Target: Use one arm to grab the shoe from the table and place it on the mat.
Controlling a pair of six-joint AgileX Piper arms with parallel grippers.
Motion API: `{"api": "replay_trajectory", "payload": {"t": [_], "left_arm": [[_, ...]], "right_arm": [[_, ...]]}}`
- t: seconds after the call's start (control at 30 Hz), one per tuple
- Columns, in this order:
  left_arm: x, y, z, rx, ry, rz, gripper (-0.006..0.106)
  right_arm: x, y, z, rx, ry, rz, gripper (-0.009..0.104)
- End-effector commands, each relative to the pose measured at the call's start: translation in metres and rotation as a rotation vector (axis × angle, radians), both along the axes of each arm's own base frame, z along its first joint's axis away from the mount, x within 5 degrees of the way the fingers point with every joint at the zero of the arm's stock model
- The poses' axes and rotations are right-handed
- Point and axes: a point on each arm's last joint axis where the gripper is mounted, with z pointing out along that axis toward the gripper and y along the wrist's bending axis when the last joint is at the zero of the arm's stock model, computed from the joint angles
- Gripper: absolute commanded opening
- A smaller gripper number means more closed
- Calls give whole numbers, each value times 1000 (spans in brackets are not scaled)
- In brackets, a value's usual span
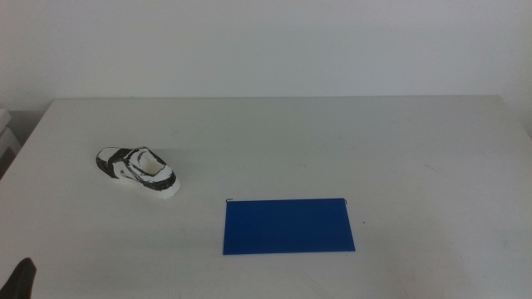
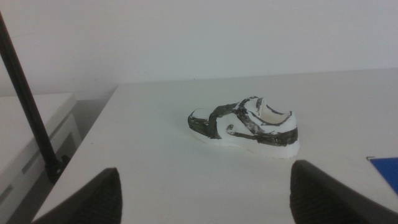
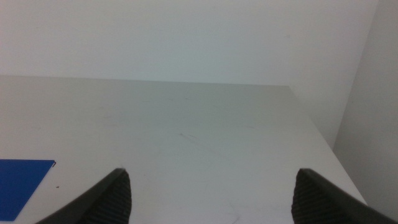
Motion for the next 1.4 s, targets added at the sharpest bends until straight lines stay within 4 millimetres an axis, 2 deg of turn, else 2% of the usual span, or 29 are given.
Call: {"api": "replay_trajectory", "payload": {"t": [0.0, 0.13, 0.27, 0.63, 0.87, 1.17, 1.37], "left_arm": [[0, -1, 13, -30, -100, -9, 91], [6, -1, 31, -47, -57, -6, 91], [19, -1, 58, -73, -20, -3, 91], [90, -2, 144, -168, 33, 10, 91], [128, -1, 185, -187, 90, 29, 91], [174, 0, 216, -190, 262, 70, 91], [202, 1, 217, -190, 398, 97, 91]], "right_arm": [[-2, -1, 11, -25, -107, -7, 66], [-2, -1, 11, -25, -107, -7, 66], [-2, -1, 11, -25, -107, -7, 66], [-2, -1, 11, -25, -107, -7, 66], [-2, -1, 11, -25, -107, -7, 66], [-2, -1, 11, -25, -107, -7, 66], [-2, -1, 11, -25, -107, -7, 66]]}}
